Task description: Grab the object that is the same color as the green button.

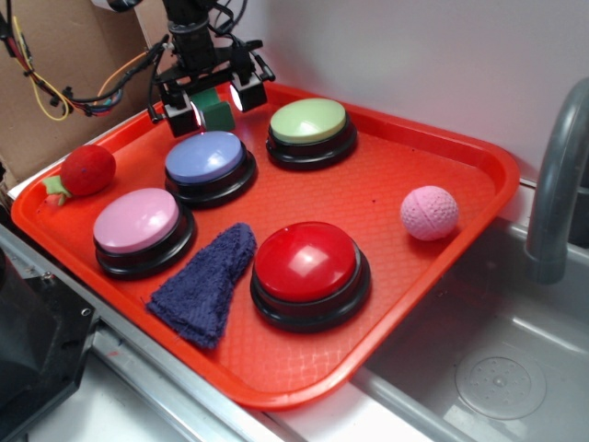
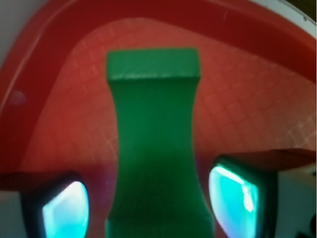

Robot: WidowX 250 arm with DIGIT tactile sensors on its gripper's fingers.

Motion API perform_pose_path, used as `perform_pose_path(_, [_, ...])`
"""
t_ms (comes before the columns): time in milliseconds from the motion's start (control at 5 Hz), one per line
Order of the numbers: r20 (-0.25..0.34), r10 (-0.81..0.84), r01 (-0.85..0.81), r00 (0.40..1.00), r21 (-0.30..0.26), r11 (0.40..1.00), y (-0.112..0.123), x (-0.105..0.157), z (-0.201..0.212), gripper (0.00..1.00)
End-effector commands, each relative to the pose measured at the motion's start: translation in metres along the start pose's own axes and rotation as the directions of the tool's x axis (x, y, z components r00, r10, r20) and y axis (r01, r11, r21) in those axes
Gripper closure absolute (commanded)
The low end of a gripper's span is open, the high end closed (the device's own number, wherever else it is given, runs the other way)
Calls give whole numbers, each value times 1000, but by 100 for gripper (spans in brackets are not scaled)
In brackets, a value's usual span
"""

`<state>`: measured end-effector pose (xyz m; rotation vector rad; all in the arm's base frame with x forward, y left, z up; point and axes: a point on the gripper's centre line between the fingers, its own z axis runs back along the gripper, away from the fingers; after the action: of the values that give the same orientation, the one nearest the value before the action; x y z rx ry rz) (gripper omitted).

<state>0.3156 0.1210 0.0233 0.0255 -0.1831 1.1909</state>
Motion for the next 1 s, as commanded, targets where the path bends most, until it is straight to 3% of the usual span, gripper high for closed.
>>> perform_pose_path(0, [44,15,-13,999,-40,999,4,3,11,17])
perform_pose_path(200, [52,-25,28,998,-60,998,8,1,19,100])
perform_pose_path(400, [68,-116,120,991,-61,991,8,-1,35,100])
perform_pose_path(600, [55,-335,337,940,-13,942,4,-11,71,100])
perform_pose_path(800, [30,-504,505,863,-41,862,-2,-34,106,100])
